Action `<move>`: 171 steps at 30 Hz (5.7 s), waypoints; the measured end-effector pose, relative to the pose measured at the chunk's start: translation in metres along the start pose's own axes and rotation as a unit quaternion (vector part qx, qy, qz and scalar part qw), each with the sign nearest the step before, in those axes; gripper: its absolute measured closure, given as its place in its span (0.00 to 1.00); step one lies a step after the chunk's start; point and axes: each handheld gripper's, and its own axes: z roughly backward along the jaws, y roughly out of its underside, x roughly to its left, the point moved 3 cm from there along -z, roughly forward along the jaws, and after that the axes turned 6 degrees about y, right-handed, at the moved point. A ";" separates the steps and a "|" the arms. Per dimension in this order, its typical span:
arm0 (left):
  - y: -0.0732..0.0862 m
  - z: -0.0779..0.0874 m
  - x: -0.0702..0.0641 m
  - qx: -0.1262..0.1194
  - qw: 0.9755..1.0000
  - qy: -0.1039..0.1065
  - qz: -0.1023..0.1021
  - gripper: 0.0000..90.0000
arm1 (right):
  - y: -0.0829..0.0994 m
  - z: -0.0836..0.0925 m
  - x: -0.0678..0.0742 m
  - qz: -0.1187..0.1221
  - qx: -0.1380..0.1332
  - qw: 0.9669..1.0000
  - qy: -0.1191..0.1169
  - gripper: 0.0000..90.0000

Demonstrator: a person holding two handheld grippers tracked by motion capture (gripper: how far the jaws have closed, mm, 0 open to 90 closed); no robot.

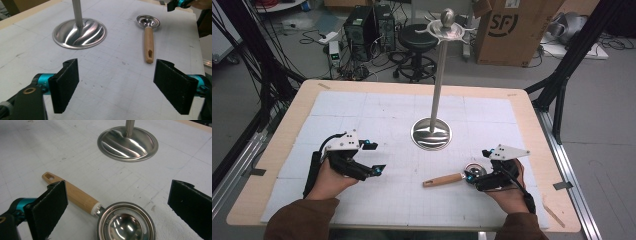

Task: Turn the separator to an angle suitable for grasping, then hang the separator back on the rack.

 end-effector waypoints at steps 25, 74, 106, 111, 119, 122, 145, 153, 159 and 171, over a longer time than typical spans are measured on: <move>0.001 0.001 0.006 -0.006 1.000 -0.024 0.014 0.12 | -0.002 -0.001 0.004 -0.002 0.007 1.000 -0.028 0.02; 0.008 0.009 0.007 -0.012 0.999 -0.032 0.012 0.12 | -0.024 -0.044 0.028 0.173 0.216 0.956 -0.095 0.43; 0.006 0.007 0.005 -0.007 0.999 -0.045 0.005 0.12 | -0.014 -0.062 0.034 0.193 0.282 0.933 -0.115 0.67; 0.006 0.007 0.005 -0.006 0.999 -0.046 0.005 0.12 | -0.015 -0.062 0.036 0.196 0.289 0.930 -0.117 0.69; 0.006 0.007 0.005 -0.005 0.999 -0.044 0.004 0.12 | -0.017 -0.060 0.039 0.199 0.293 0.928 -0.119 0.66; 0.006 0.007 0.005 -0.004 0.999 -0.044 0.004 0.12 | -0.018 -0.061 0.039 0.214 0.306 0.921 -0.111 0.66; 0.007 0.006 0.004 -0.002 0.999 -0.041 0.004 0.12 | -0.018 -0.061 0.034 0.201 0.325 0.920 -0.085 0.68; 0.008 0.004 0.004 0.004 0.999 -0.039 0.003 0.12 | -0.019 -0.064 0.036 0.207 0.342 0.912 -0.089 0.72; 0.007 0.005 0.004 0.004 0.999 -0.040 0.003 0.12 | -0.019 -0.064 0.037 0.212 0.342 0.911 -0.092 0.76; 0.007 0.005 0.004 0.001 0.999 -0.039 0.005 0.12 | -0.022 -0.050 0.031 0.190 0.292 0.933 -0.092 0.77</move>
